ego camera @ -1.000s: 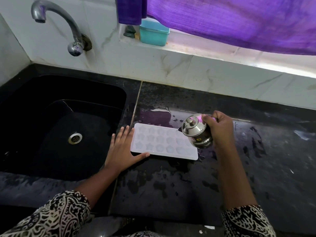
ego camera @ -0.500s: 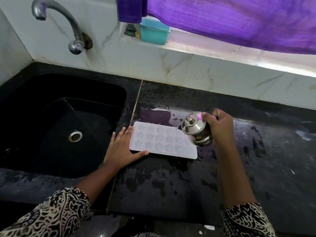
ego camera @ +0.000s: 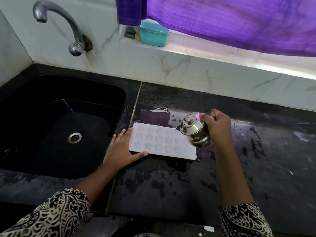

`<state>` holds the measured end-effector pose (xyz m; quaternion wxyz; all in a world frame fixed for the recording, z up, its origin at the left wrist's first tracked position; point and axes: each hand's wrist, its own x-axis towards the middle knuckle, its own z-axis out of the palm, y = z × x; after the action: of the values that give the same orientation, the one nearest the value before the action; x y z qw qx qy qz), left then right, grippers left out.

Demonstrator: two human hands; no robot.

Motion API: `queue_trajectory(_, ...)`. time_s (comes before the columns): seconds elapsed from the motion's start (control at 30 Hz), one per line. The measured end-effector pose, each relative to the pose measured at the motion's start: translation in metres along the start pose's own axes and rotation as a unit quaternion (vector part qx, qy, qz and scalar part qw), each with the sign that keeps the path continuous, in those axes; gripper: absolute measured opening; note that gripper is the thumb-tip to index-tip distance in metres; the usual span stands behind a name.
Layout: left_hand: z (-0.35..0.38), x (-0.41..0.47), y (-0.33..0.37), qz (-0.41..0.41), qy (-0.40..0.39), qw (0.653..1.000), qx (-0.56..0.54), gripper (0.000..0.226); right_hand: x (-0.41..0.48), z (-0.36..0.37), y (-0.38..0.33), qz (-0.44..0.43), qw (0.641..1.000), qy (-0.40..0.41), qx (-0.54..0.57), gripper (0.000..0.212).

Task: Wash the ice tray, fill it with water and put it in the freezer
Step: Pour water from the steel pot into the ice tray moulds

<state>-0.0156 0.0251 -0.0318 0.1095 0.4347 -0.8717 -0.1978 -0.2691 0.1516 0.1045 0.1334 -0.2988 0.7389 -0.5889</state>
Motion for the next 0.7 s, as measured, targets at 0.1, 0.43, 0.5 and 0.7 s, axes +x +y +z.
queue_trajectory(0.1, 0.0001, -0.0001, -0.0004, 0.000, 0.001, 1.000, 0.001, 0.119, 0.0010, 0.0005, 0.0003, 0.000, 1.000, 0.002, 0.000, 0.038)
queue_trajectory(0.43, 0.0011, 0.0003, -0.0011, 0.000, 0.000, 1.000, -0.003, 0.120, 0.0031, -0.0041, -0.0011, -0.008, 1.000, 0.019, 0.007, 0.038)
queue_trajectory(0.5, 0.0010, -0.0001, -0.0008, 0.000, 0.001, 1.000, -0.007, 0.120, 0.0047, -0.0055, -0.0016, -0.009, 1.000, 0.016, 0.008, 0.038)
queue_trajectory(0.7, 0.0005, 0.0002, -0.0008, -0.001, 0.001, 1.000, -0.008, 0.122, 0.0070, -0.0049, -0.0028, -0.021, 1.000, 0.009, 0.018, 0.042)
